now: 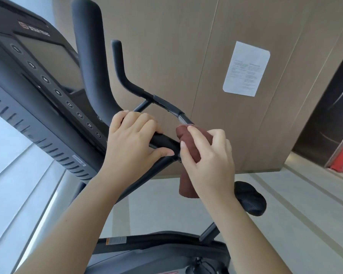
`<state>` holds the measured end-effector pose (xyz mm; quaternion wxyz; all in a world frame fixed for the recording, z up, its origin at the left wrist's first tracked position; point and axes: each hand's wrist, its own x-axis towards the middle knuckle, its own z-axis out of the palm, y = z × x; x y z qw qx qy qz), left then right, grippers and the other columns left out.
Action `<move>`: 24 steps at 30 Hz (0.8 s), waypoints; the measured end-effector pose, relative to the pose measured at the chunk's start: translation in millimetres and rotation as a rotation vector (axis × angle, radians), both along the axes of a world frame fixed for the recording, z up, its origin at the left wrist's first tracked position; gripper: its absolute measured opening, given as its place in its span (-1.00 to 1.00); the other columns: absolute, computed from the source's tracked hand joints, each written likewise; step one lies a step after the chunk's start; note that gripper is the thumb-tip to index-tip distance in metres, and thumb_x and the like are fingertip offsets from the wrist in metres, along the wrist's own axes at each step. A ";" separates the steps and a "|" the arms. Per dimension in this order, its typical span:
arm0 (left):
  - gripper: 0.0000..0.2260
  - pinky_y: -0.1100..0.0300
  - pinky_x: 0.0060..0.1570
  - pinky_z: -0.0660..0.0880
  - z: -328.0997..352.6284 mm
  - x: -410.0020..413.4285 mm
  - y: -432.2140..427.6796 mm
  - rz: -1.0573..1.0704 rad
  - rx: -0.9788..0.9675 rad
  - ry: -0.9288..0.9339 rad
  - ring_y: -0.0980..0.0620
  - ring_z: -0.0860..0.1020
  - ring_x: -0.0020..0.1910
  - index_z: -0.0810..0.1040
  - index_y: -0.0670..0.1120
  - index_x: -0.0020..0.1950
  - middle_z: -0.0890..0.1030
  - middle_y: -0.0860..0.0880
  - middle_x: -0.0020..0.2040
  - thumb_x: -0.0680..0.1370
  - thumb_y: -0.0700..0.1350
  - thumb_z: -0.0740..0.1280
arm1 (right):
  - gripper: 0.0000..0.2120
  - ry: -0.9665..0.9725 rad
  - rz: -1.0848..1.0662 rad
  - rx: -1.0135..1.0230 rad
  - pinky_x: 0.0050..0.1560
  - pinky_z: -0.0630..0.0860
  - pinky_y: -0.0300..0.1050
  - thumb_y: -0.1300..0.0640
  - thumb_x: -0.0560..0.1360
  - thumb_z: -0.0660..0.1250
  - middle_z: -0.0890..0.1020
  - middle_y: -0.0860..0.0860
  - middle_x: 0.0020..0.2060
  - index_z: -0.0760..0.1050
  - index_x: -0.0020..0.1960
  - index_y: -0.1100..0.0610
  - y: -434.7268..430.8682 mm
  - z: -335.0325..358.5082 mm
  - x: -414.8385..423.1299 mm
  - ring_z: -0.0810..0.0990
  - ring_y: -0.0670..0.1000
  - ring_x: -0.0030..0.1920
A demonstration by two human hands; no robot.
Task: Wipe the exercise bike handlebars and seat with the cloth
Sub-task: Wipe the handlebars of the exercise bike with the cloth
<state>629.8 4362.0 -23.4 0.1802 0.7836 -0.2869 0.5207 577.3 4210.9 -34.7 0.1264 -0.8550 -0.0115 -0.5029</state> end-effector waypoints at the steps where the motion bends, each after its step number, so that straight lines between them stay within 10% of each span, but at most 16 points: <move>1: -0.61 0.11 0.09 0.21 -1.1 0.9 0.2 -0.007 -0.001 -0.007 -0.12 0.55 -0.16 0.55 -0.13 -0.21 0.61 -0.03 -0.21 0.35 0.22 0.33 | -0.65 0.000 0.012 0.003 -0.26 0.32 -0.19 -0.05 0.48 0.18 0.49 0.11 -0.10 0.54 0.16 0.07 -10.6 -4.2 -3.3 0.45 0.08 -0.15; 13: -0.55 0.04 0.16 0.23 -6.2 5.1 -0.3 -0.015 0.013 -0.047 -0.10 0.53 -0.11 0.57 -0.14 -0.16 0.62 -0.03 -0.13 0.39 0.27 0.30 | -0.72 0.268 0.292 0.060 0.03 0.40 -0.12 -0.05 0.48 0.28 0.44 -0.02 0.02 0.50 0.19 -0.10 -22.3 20.8 7.8 0.45 0.02 0.06; 18: -0.53 0.01 0.20 0.21 -6.8 2.4 -0.3 0.009 0.027 0.002 -0.06 0.50 -0.05 0.56 -0.13 -0.14 0.62 -0.03 -0.10 0.39 0.30 0.27 | -0.71 0.411 0.461 0.116 0.02 0.29 -0.52 0.01 0.48 0.30 0.42 -0.18 -0.05 0.47 0.12 -0.32 -79.9 11.2 1.2 0.45 -0.20 0.02; 24: -0.49 -0.03 0.23 0.18 -2.4 -5.3 -3.6 0.063 0.049 0.050 -0.06 0.48 -0.01 0.56 -0.12 -0.11 0.61 -0.04 -0.08 0.33 0.33 0.29 | -0.72 0.484 0.619 0.096 0.05 0.28 -0.52 0.00 0.45 0.32 0.46 -0.14 -0.01 0.50 0.12 -0.26 -96.3 21.9 15.0 0.46 -0.20 0.05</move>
